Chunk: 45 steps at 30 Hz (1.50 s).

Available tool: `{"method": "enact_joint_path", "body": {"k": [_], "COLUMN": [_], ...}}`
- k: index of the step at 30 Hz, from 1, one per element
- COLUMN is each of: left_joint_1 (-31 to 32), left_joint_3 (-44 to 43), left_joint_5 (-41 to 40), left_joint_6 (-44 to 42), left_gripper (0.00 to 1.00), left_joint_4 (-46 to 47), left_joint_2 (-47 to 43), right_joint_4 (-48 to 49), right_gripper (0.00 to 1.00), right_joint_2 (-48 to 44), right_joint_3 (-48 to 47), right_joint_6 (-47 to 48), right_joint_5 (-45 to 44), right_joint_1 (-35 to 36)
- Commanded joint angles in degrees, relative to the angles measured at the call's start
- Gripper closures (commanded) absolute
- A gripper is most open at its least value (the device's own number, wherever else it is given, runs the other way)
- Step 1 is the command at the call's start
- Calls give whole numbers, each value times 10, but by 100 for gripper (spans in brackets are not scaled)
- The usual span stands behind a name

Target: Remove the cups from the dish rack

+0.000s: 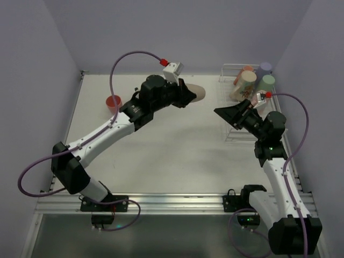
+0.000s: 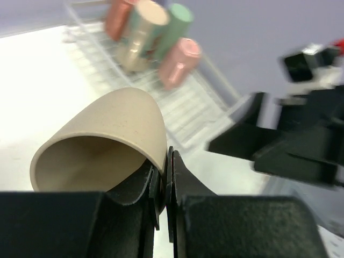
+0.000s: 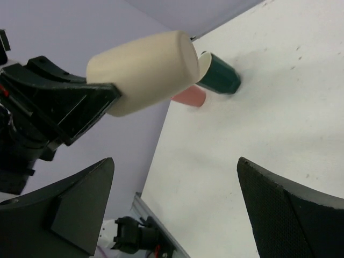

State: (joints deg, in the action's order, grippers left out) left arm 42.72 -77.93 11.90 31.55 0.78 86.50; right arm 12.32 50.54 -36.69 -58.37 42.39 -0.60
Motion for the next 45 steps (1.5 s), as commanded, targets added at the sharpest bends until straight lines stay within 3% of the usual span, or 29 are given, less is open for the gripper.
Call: {"method": "enact_joint_path", "body": {"k": [1, 5, 8, 16, 26, 39, 45], "left_joint_1": [-1, -4, -11, -74, -94, -106, -106], "left_joint_3": [-106, -179, -216, -277, -368, -427, -427], "left_joint_5": [-163, -269, -290, -246, -216, -187, -195], "left_joint_6": [-140, -186, -205, -223, -243, -239, -239], "left_gripper": [100, 100, 100, 100, 100, 100, 94], "left_joint_4": [-233, -325, -357, -380, -421, -469, -467], "left_joint_2": [49, 137, 185, 284, 379, 425, 432], "right_joint_4": [-133, -186, -200, -213, -203, -196, -199], "right_gripper": [1, 1, 1, 1, 1, 1, 1], "right_joint_2": [-45, -68, -83, -96, -91, -81, -84], "right_joint_3": [-51, -50, -34, -5, 11, 7, 4], "right_joint_6": [119, 158, 170, 193, 195, 193, 191], "right_joint_5": [-89, -123, -134, -136, -120, -119, -119], "right_joint_1": [2, 2, 2, 2, 2, 19, 22]}}
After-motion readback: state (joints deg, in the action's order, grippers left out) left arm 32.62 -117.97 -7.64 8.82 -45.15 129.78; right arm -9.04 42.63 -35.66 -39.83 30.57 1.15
